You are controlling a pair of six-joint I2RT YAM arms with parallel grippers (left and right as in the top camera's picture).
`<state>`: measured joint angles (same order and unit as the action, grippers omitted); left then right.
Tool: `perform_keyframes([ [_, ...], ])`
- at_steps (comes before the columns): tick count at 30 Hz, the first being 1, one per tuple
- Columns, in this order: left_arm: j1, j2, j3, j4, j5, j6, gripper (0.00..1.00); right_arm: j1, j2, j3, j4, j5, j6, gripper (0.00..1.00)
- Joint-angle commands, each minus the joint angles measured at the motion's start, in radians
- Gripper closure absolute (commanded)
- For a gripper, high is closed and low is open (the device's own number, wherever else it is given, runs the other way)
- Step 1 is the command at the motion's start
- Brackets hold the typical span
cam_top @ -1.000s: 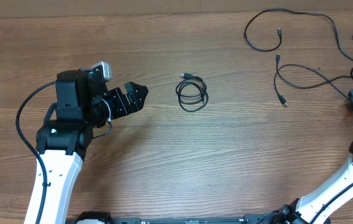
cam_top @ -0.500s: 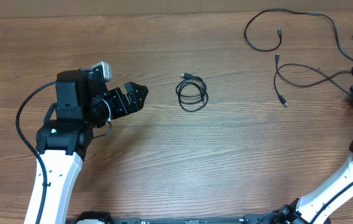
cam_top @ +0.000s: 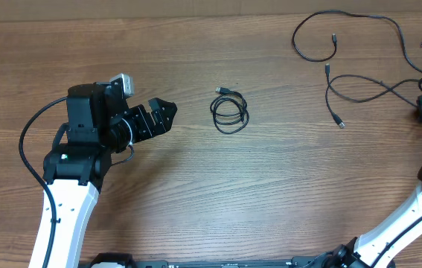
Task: Untangle cables
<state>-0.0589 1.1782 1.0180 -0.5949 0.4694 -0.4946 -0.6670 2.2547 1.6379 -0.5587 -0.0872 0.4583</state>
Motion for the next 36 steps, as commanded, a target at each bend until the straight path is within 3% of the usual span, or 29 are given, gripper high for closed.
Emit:
perform_keyframes([
  [1,-0.003,-0.022,0.019,0.005,-0.009,0.023,0.00,0.003,0.023,0.037,-0.043,-0.061,-0.145,0.87],
  [13,-0.003,-0.022,0.019,0.008,-0.010,0.039,0.00,-0.014,-0.143,0.412,-0.423,-0.086,-0.134,0.85],
  [18,-0.003,-0.022,0.019,0.008,-0.010,0.047,0.00,-0.010,-0.241,0.452,-0.542,-0.348,-0.089,0.86],
  [22,-0.003,-0.022,0.019,0.005,-0.010,0.047,0.00,0.014,-0.271,0.452,-0.649,-0.639,-0.117,0.78],
  [25,-0.003,-0.022,0.019,-0.001,-0.014,0.046,0.00,0.068,-0.268,0.450,-0.744,-0.731,-0.226,0.56],
  [28,-0.003,-0.022,0.019,-0.016,-0.052,0.045,0.00,0.150,-0.267,0.450,-0.823,-0.717,-0.349,0.21],
  [30,-0.003,-0.022,0.019,-0.030,-0.074,0.046,0.00,0.219,-0.267,0.450,-0.864,-0.701,-0.416,0.15],
  [33,-0.003,-0.022,0.019,-0.037,-0.085,0.046,0.00,0.327,-0.267,0.449,-0.888,-0.601,-0.430,0.14],
  [36,-0.003,-0.022,0.019,-0.037,-0.085,0.046,0.00,0.451,-0.262,0.449,-0.888,-0.463,-0.430,0.00],
])
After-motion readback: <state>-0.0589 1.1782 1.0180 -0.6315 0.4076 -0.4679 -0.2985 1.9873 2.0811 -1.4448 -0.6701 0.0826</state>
